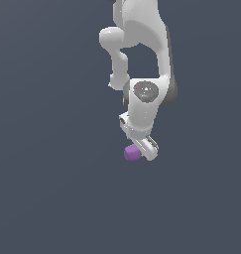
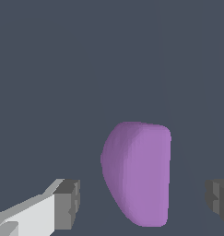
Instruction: Pick up the object and move it to a goal position.
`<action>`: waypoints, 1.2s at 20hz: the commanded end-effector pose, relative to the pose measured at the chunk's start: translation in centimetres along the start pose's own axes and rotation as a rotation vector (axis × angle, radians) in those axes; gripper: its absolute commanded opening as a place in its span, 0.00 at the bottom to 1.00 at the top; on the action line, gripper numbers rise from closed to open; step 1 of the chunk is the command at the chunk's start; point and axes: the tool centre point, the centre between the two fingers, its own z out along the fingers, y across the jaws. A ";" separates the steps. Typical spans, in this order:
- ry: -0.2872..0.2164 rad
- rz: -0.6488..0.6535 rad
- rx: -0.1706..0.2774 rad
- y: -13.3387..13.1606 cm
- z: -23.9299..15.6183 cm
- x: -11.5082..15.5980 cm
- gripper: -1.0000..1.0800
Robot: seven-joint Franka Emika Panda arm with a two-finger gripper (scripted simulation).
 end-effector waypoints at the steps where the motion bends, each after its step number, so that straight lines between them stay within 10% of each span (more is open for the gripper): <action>1: 0.000 0.023 -0.001 -0.1 0.1 -0.1 0.96; 24: 0.000 0.039 -0.001 -0.1 5.3 -0.2 0.96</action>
